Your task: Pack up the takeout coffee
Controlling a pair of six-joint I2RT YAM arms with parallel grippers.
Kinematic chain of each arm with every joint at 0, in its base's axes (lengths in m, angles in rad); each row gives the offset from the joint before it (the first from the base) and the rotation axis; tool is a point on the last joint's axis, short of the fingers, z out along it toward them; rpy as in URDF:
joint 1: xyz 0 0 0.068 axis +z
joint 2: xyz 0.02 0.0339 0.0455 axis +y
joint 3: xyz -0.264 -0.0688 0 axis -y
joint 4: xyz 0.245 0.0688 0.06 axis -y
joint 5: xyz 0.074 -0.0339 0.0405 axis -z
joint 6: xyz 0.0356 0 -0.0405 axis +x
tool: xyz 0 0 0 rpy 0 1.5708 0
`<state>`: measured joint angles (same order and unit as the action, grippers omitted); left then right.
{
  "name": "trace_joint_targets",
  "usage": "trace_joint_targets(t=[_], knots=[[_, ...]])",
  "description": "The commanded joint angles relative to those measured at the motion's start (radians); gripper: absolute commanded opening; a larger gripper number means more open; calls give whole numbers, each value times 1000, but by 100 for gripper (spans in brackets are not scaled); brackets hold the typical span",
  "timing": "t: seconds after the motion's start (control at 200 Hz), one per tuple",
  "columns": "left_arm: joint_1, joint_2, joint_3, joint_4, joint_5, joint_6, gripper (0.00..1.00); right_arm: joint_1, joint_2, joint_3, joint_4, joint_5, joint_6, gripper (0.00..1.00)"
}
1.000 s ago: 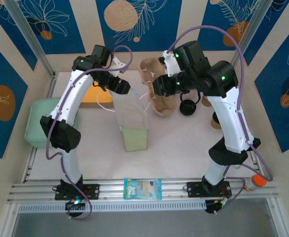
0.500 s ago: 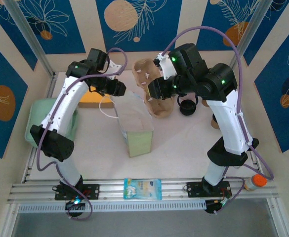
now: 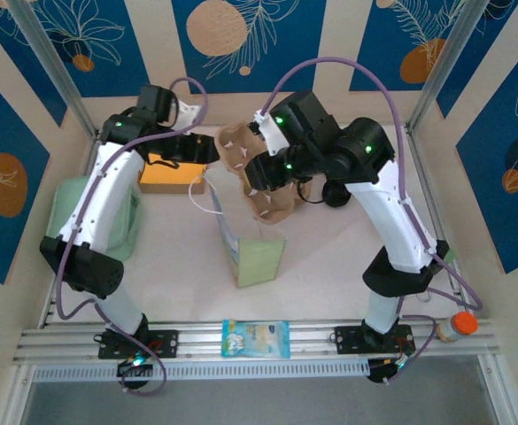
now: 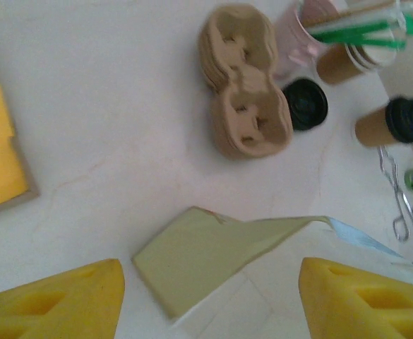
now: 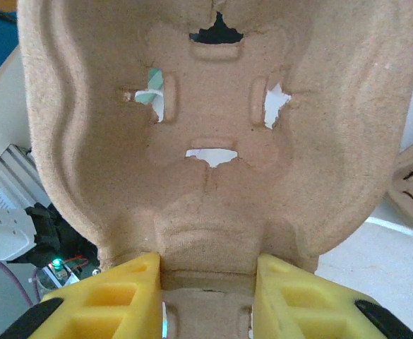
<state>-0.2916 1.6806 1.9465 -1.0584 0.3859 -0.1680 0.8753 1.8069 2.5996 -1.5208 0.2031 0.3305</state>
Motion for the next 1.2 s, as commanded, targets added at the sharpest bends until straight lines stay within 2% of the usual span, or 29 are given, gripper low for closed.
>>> trace_joint_targets(t=[0.0,0.145,0.34,0.73,0.83,0.971,1.196], knots=[[34,-81,-58,71,25,-48,68,22,17,-6,-13,24,39,32],[35,-161,-184,83,52,-21,71,38,44,-16,-9,19,58,32],[34,-292,-370,187,125,-59,73,30,61,-51,21,6,72,31],[27,-392,-398,282,215,-143,80,1,44,-117,76,-1,97,31],[6,-386,-409,263,200,-128,79,-2,29,-157,105,-11,100,31],[-20,-384,-454,220,149,-91,72,-6,30,-179,116,-24,105,30],[-28,-430,-552,208,107,-79,51,5,36,-185,122,-27,108,30]])
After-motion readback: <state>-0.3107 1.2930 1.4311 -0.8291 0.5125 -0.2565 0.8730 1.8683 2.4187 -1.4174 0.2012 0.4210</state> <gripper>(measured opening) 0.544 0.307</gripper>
